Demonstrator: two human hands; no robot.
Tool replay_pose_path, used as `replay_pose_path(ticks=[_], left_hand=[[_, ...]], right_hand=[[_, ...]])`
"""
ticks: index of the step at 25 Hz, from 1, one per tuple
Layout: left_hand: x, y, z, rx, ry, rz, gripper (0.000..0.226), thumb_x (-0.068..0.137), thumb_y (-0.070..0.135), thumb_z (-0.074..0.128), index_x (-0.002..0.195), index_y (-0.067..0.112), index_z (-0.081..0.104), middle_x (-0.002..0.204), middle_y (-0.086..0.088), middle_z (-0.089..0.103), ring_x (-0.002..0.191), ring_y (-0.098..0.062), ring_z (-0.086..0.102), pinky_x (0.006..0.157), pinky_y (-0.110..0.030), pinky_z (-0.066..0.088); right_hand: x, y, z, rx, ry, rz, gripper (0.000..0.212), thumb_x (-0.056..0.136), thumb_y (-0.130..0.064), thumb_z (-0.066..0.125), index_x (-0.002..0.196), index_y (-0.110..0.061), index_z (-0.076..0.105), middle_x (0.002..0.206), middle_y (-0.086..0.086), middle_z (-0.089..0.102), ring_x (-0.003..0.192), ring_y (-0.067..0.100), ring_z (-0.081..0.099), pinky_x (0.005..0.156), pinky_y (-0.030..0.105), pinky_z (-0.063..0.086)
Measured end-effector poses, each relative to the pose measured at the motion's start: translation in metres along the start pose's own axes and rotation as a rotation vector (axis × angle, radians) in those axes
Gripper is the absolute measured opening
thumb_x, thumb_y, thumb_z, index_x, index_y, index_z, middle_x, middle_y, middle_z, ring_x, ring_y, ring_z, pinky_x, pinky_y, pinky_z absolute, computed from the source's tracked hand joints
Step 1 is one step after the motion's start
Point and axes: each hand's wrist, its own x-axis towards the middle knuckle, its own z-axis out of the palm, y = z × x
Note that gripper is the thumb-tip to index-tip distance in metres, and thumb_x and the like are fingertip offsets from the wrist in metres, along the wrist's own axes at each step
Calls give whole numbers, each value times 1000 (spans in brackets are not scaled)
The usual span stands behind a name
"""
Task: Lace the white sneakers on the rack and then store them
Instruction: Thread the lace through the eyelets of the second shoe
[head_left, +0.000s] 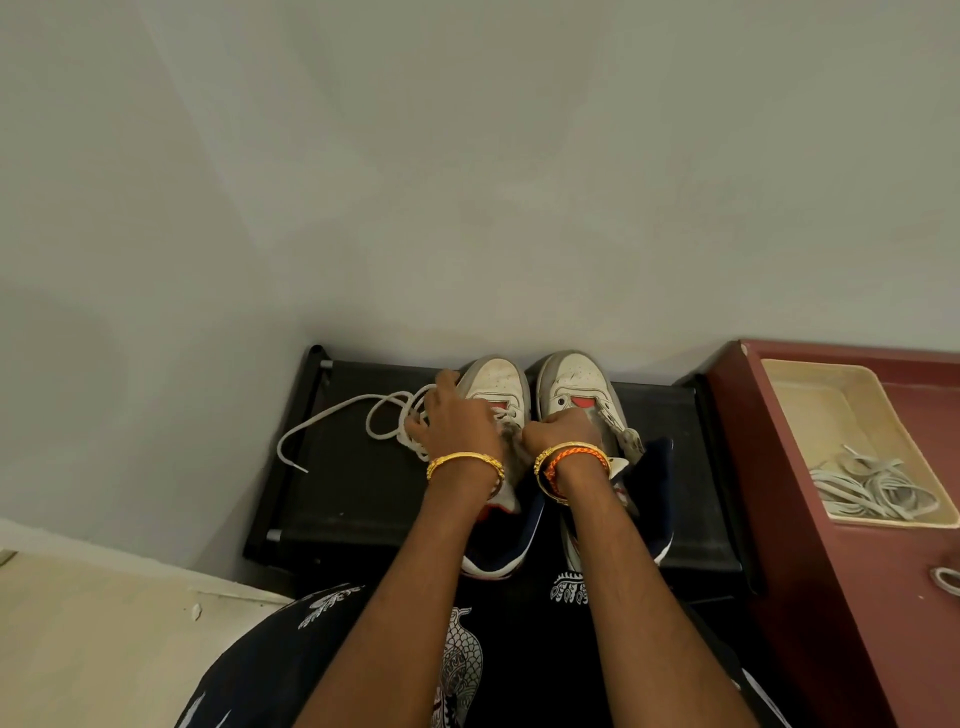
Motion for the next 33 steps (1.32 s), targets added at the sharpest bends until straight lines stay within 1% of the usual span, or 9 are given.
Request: replay_pose_path(ticks=[3,6,8,11,16,20,24,29,33], left_hand=[[-1,-25,-29,-385,274,-170,30,79,2,65,108,-1,58,129,-10,41,100,-19,54,89,-21,41],[-2,-61,-49,-459,437,-351,29,86,9,55,112,-4,54,128,-20,41,99,-34,57,81,-34,44],[-8,-66,-49,-399,369,-441,54,84,21,60,130,-1,39,139,-21,31,118,-41,46,96,-46,39],[-21,-45,-38,-307,216,-229,64,80,38,65,132,9,40,140,-11,34,128,-32,38,109,-50,26],[-29,-25,-12,-294,-153,-103,45,81,31,62,122,17,51,125,-2,52,119,-25,47,101,-46,36],[-28,-30,-10,-336,-78,-141,19,90,17,54,102,8,66,95,-8,64,86,-21,57,71,-29,42],[-29,-32,-15,-465,5,-276,20,90,17,51,93,10,68,86,-6,62,79,-21,54,69,-28,38],[-27,-32,-13,-239,-134,-97,24,92,27,55,107,12,67,99,-8,66,94,-24,61,74,-30,45],[-24,-31,-10,-141,-95,-84,25,94,20,54,114,13,65,112,-11,64,101,-26,61,83,-33,49]], right_hand=[[-2,0,-3,-18,8,8,24,82,-16,58,61,-8,49,59,4,47,59,21,46,59,25,37],[-4,0,-4,-21,-4,-12,23,82,-14,58,61,-8,51,58,4,47,55,18,43,56,23,36],[-7,-1,-1,-29,5,-67,12,82,-13,57,74,-6,63,66,4,54,65,20,50,63,24,41],[-10,-5,0,-51,0,-207,20,82,-8,55,94,-14,69,81,2,60,81,19,55,74,27,46],[-10,-14,2,-585,-9,-640,27,87,-23,57,110,-23,70,113,10,62,111,29,51,94,36,41],[-1,-19,18,-889,-47,-596,35,90,-34,53,121,-20,63,128,14,50,124,35,38,104,43,33],[9,-21,27,-796,-101,-562,28,89,-32,54,109,-16,65,120,19,53,116,36,44,97,39,38],[8,-16,24,-609,-117,-590,24,85,-14,53,103,-9,68,116,19,49,105,35,52,91,32,41],[11,-12,19,-278,-65,-520,8,79,-10,62,82,-8,69,101,15,56,94,28,56,79,27,43]])
